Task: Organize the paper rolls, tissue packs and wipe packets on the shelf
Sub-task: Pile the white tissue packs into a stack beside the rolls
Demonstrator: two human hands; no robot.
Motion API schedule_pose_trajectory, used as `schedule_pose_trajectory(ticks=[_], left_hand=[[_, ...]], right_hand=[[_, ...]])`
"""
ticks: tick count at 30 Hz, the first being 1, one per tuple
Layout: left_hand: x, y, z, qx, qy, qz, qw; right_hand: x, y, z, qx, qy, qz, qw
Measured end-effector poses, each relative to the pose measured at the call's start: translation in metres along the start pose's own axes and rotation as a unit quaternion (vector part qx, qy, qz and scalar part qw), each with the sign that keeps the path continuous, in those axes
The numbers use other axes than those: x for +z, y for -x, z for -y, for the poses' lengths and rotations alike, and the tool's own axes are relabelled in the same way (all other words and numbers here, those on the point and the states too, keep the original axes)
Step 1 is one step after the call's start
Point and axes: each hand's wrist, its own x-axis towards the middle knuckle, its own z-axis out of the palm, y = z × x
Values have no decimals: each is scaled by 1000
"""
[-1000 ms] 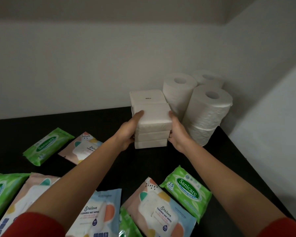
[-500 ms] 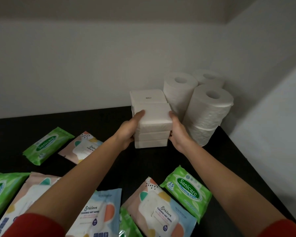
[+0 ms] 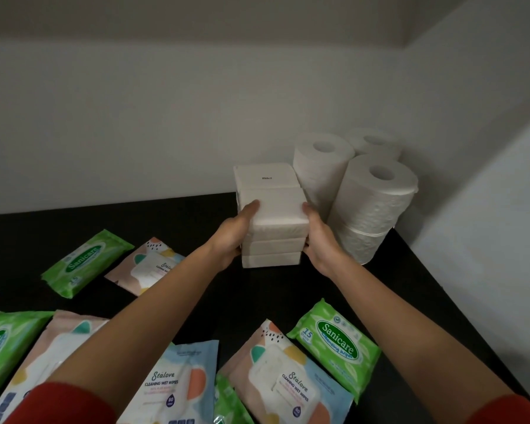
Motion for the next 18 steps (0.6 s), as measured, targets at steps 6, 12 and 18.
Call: schedule_pose_trajectory(ticks=[6,12,18], left_hand=[[-6,-9,-6,12,25,-19,999],[-10,-27,-22,9,11,-74,997],[-13,-45,-33,10,27,-91,995]], right_hand=[[-7,-4,13,-37,-11,-1,999],[-2,-14,33,-45,-7,-1,999],[4,-21,41,-42,9,-4,999]])
